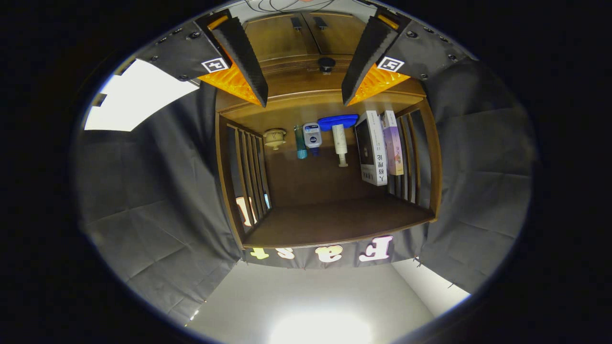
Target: Pull open the drawer, take out the items inside it, and place them on the countertop above the cabinet.
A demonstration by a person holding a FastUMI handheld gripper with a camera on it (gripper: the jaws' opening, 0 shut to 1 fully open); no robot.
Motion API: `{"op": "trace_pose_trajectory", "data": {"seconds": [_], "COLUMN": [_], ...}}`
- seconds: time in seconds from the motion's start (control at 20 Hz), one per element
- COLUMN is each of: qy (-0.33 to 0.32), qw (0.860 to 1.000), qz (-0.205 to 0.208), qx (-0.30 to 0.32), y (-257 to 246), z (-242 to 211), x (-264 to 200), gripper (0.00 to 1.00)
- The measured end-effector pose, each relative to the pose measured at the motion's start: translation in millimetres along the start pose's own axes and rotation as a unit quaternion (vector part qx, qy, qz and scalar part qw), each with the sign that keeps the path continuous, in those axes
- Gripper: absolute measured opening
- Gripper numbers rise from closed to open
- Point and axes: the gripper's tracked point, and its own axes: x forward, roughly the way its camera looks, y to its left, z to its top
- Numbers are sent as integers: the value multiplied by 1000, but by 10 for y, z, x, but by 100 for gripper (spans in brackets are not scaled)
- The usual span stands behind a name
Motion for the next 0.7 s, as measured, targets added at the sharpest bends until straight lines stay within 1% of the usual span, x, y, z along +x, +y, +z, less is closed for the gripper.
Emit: {"op": "trace_pose_trajectory", "data": {"seconds": [0.1,0.3,0.45,0.5,0.7], "qy": [9,48,68,74,106], "qw": [1000,999,996,995,993], "qz": [2,18,50,55,48], "qx": [-5,6,21,22,-3], "y": [49,209,414,453,511], "z": [-77,-343,-538,-618,-975], "x": [189,568,840,928,1219], "gripper": [97,97,98,97,98]}}
